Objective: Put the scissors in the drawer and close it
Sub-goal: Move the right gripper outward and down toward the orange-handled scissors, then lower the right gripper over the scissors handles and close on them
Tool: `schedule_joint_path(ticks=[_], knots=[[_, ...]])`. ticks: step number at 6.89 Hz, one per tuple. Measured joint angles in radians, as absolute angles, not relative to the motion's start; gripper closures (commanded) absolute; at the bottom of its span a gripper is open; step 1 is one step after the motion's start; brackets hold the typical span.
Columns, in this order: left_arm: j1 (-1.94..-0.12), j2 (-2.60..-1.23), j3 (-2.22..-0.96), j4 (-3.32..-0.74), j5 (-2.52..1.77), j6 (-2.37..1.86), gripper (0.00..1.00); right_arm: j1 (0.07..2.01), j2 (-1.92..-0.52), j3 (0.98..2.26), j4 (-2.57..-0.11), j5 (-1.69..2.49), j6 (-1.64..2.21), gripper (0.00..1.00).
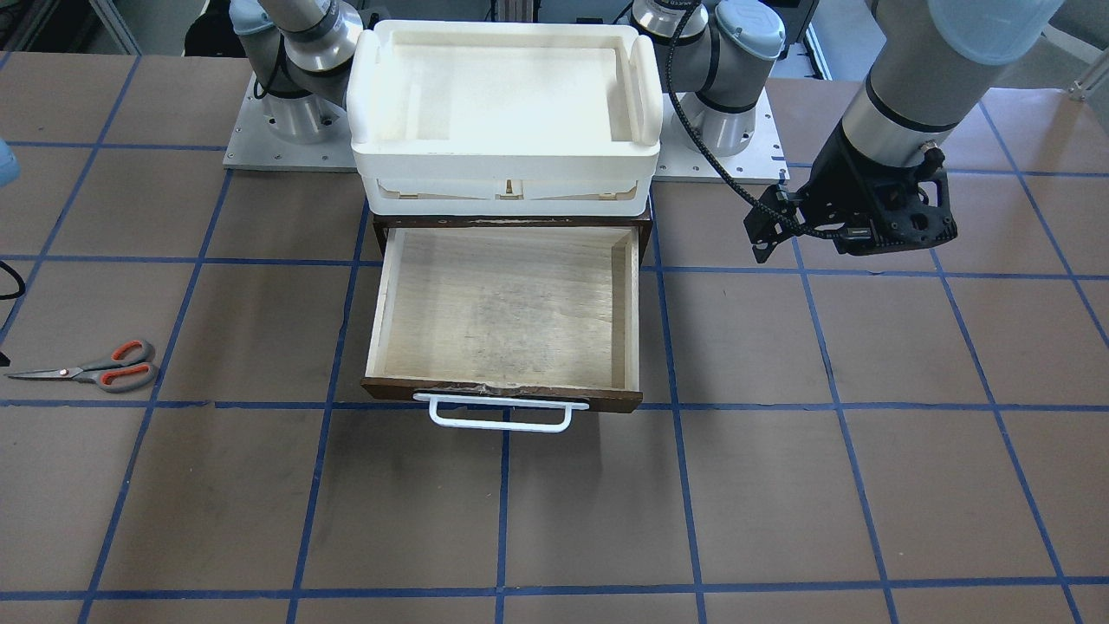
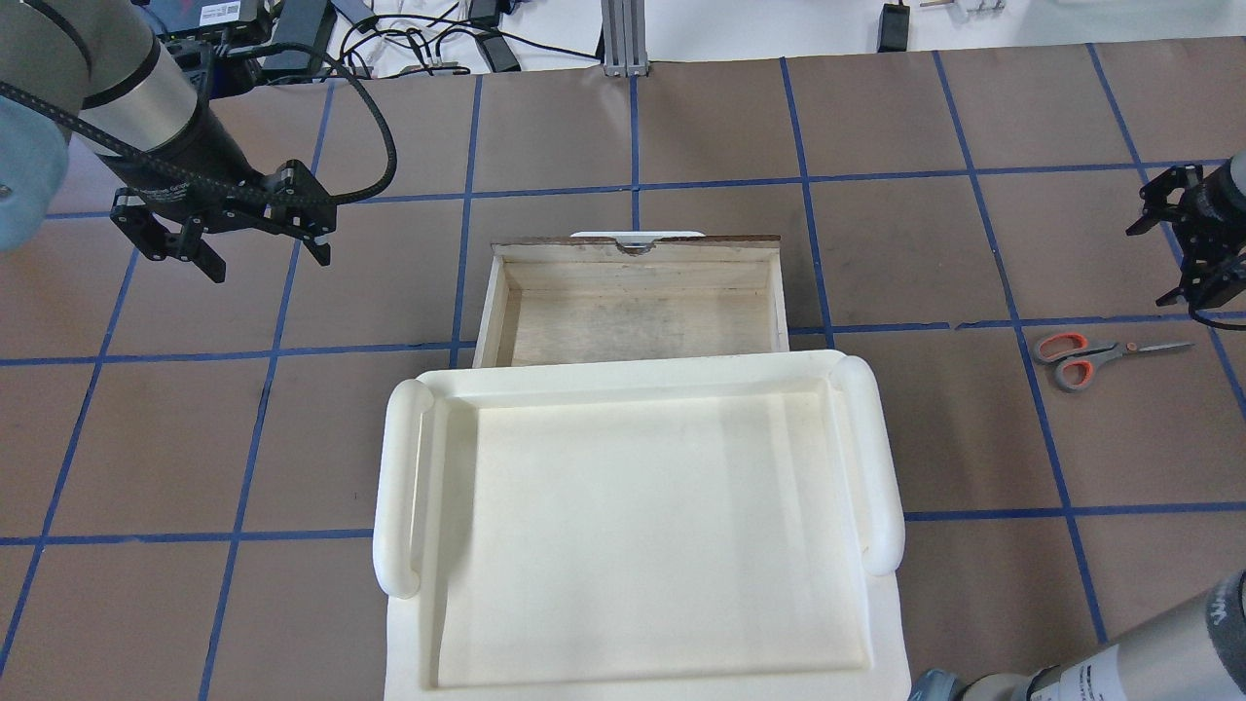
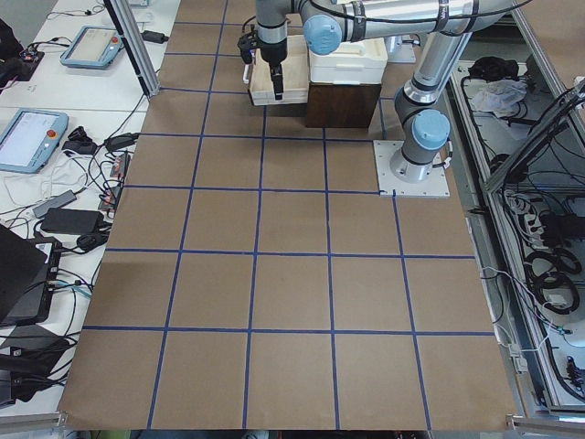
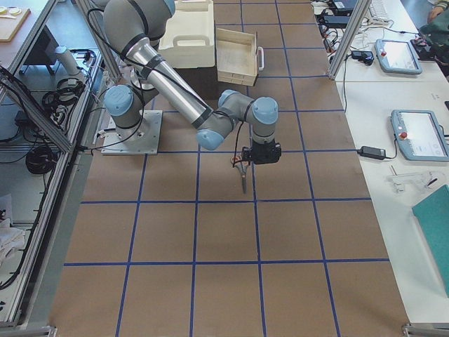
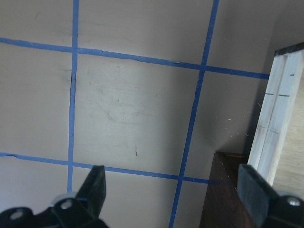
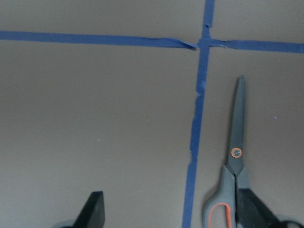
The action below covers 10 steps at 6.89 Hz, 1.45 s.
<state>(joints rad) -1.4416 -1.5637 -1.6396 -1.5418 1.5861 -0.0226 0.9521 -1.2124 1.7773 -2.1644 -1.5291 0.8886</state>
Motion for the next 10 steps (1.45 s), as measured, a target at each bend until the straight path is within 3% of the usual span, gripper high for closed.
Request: schedule_joint_path(ticks=[2,4,10], knots=[[-1.441,-1.559,-1.636,-1.541,1.588,-0.022,0.00,0.936,-1.205,1.786,-2.093,-1.511,0.892,0.00],[-1.441,-1.552,-1.631,-1.539,1.589,-0.021,0.00,0.945,-1.195,1.798,-2.091,-1.541,0.882,0.05],[-1.444,-1.535,-1.641,-1.544,1.589,-0.021,0.00,0.978,-1.150,1.859,-2.233,-1.618,0.805,0.06]])
